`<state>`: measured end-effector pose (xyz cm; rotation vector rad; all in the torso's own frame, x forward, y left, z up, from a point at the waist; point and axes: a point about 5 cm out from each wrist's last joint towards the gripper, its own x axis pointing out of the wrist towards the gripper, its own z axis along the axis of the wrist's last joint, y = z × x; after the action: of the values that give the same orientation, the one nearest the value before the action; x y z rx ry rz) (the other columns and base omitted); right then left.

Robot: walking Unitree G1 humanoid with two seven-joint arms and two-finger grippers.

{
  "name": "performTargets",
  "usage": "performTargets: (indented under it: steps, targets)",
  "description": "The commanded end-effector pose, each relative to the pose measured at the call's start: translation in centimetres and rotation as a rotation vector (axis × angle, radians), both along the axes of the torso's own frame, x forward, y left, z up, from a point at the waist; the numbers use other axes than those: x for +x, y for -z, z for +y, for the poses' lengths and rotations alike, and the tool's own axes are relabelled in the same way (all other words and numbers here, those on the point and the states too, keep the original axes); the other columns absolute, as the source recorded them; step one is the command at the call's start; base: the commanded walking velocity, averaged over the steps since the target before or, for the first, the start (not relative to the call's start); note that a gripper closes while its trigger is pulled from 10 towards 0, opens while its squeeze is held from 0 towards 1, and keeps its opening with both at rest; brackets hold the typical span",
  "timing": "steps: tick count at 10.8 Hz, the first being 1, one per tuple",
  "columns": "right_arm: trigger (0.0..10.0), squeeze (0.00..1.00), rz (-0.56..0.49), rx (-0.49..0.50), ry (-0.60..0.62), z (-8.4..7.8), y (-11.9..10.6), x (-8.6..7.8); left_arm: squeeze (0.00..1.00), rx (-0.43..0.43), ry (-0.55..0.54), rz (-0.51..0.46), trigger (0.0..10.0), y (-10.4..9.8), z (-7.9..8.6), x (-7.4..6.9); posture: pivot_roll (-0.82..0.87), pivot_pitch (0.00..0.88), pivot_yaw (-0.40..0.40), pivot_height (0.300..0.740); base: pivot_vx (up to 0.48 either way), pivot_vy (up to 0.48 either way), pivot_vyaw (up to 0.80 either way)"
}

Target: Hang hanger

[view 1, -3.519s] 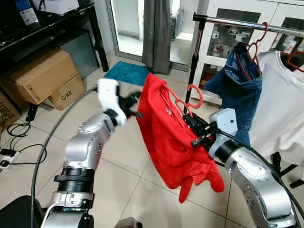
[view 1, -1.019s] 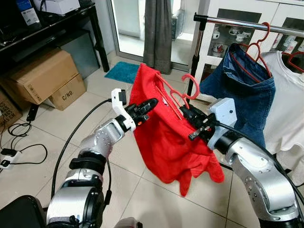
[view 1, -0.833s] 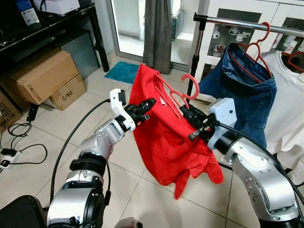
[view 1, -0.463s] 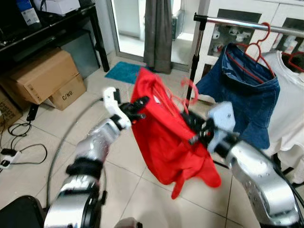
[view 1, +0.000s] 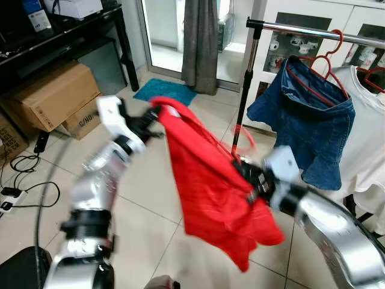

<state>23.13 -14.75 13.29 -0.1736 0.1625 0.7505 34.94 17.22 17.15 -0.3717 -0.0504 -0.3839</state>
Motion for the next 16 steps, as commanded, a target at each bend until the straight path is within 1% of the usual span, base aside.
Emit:
performTargets:
  steps: [1,2,3,4,5,6,7,8,9,10,11,12,13,14,15,16]
  targets:
    - [0.0,0.0,0.011,0.01,-0.06,-0.3,-0.2,-0.9,0.0,0.02,-0.176,-0.096,0.0,-2.8,3.2,0.9,0.09,0.0,0.059,0.74,0.0,0.0,0.0]
    - [0.0,0.0,0.038,0.02,-0.106,-0.3,-0.2,-1.5,0.0,0.037,-0.205,-0.114,0.0,-3.5,3.7,1.4,0.09,0.0,0.063,0.74,0.0,0.0,0.0]
    - [0.0,0.0,0.072,0.029,-0.153,-0.5,0.1,-2.4,0.0,0.034,-0.241,-0.118,0.0,-4.4,4.3,2.3,0.09,0.0,0.07,0.74,0.0,0.0,0.0]
    - [0.0,0.0,0.088,0.069,-0.167,-0.5,0.0,-2.9,0.0,0.043,-0.278,-0.113,0.0,-4.7,4.6,2.9,0.09,0.0,0.07,0.74,0.0,0.0,0.0]
    - [0.0,0.0,0.099,0.007,-0.149,-0.6,0.5,-2.9,0.0,0.13,-0.24,-0.145,0.0,-5.2,3.6,3.4,0.09,0.0,0.07,0.74,0.0,0.0,0.0]
    - [0.0,0.0,0.084,-0.097,0.01,-1.0,0.9,-1.2,0.0,0.333,-0.016,-0.206,0.0,-5.0,-0.4,3.0,0.08,0.0,0.088,0.74,0.0,0.0,0.0]
    - [0.0,0.0,0.119,-0.108,0.099,-1.2,0.9,-0.3,0.0,0.423,0.05,-0.217,0.0,-4.4,-1.8,2.7,0.08,0.0,0.09,0.74,0.0,0.0,0.0]
    - [0.0,0.0,0.093,-0.055,0.072,-0.6,0.2,0.0,0.0,0.39,0.047,-0.201,0.0,-4.0,-2.4,2.6,0.08,0.0,0.086,0.74,0.0,0.0,0.0]
    - [0.0,0.0,0.114,-0.085,0.002,-0.5,0.8,-0.7,0.0,0.371,0.015,-0.205,0.0,-4.0,-2.2,2.8,0.08,0.0,0.077,0.74,0.0,0.0,0.0]
    - [0.0,0.0,0.163,-0.159,-0.02,-0.9,1.7,-1.2,0.0,0.378,0.031,-0.222,0.0,-4.4,-2.1,2.7,0.09,0.0,0.073,0.74,0.0,0.0,0.0]
    - [0.0,0.0,0.271,-0.26,-0.02,-1.7,2.9,-1.8,0.0,0.441,0.092,-0.26,0.0,-5.0,-2.3,2.3,0.09,0.0,0.071,0.74,0.0,0.0,0.0]
    - [0.0,0.0,0.319,-0.276,0.021,-2.1,3.2,-1.6,0.0,0.562,0.214,-0.283,0.0,-4.7,-3.3,1.7,0.09,0.0,0.068,0.74,0.0,0.0,0.0]
    - [0.0,0.0,0.272,-0.228,-0.013,-1.8,2.8,-1.3,0.0,0.535,0.214,-0.255,0.0,-4.2,-3.7,1.7,0.09,0.0,0.072,0.74,0.0,0.0,0.0]
    - [0.0,0.0,0.204,-0.066,-0.067,-1.4,1.9,-1.6,0.0,0.492,0.049,-0.213,0.0,-4.3,-1.9,2.8,0.09,0.0,0.072,0.74,0.0,0.0,0.0]
    - [0.0,0.0,0.218,-0.018,-0.097,-1.5,2.1,-2.3,0.0,0.446,-0.059,-0.194,0.0,-4.7,-0.4,3.5,0.08,0.0,0.076,0.74,0.0,0.0,0.0]
    - [0.0,0.0,0.276,-0.052,-0.163,-1.9,3.2,-3.7,0.0,0.39,-0.194,-0.173,0.0,-5.7,2.1,4.2,0.08,0.0,0.077,0.74,0.0,0.0,0.0]
